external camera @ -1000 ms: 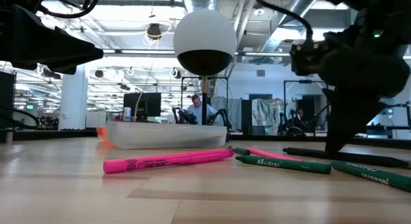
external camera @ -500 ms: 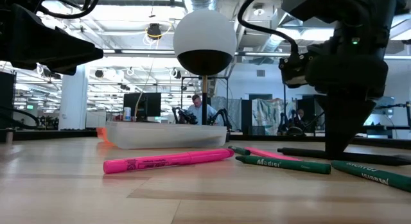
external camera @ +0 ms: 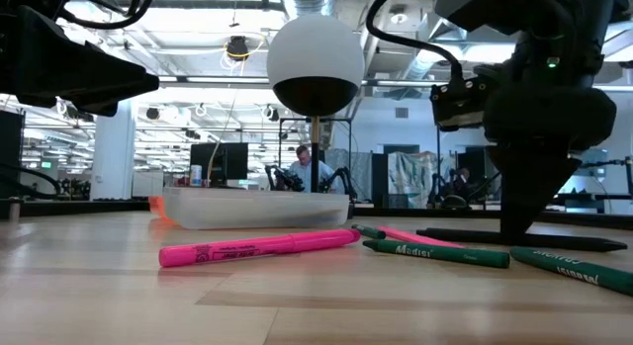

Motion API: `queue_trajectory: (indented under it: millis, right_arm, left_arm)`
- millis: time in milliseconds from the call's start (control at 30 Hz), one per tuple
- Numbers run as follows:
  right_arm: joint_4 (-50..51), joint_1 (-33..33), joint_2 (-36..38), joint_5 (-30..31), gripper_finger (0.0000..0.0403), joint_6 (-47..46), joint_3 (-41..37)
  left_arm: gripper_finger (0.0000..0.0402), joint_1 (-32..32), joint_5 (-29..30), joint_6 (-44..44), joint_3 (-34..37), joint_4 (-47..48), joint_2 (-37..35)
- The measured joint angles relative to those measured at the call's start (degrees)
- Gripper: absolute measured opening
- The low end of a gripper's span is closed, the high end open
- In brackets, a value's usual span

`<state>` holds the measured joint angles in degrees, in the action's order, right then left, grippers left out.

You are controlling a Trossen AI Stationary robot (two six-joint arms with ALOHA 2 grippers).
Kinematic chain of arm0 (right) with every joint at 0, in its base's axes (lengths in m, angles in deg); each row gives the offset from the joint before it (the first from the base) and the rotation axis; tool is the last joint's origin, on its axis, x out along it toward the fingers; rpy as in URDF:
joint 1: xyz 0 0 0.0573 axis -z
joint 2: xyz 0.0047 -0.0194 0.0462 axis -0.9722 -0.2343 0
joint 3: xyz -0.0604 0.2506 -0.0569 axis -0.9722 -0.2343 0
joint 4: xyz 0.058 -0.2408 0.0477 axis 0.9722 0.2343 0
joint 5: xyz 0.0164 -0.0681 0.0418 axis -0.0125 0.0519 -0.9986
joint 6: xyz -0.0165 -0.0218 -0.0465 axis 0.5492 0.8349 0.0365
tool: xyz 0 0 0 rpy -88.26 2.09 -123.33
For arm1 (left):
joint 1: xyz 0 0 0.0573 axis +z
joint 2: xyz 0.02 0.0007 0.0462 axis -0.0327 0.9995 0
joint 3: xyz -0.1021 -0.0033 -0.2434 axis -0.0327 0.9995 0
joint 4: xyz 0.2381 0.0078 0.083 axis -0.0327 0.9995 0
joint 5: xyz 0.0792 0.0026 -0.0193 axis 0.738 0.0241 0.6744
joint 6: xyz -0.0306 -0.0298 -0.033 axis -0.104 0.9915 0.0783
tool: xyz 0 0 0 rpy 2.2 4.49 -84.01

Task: Pick & place school supplies into a supply box
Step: Put the black pen into the orange supply box

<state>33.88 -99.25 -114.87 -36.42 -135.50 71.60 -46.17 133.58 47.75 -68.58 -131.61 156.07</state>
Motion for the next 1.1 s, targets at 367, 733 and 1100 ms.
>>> queue_trajectory:
  millis: [367, 733, 1100]
  right_arm:
    - [0.51, 0.19, -0.24, 8.20, 0.0009, 2.01, -0.18]
    - [7.29, 0.13, 0.04, 15.67, 0.0005, 7.59, 4.30]
    - [-0.86, 2.68, 0.17, 31.89, 0.0007, 36.59, 12.38]
  left_arm:
    - [0.0118, 0.00, 0.00, 0.63, 0.00, 0.01, 0.00]
    - [0.0118, 0.02, 0.03, 1.07, 0.00, 1.05, 0.00]
    - [0.0118, 0.02, 5.64, 0.96, 0.00, 1.64, 0.00]
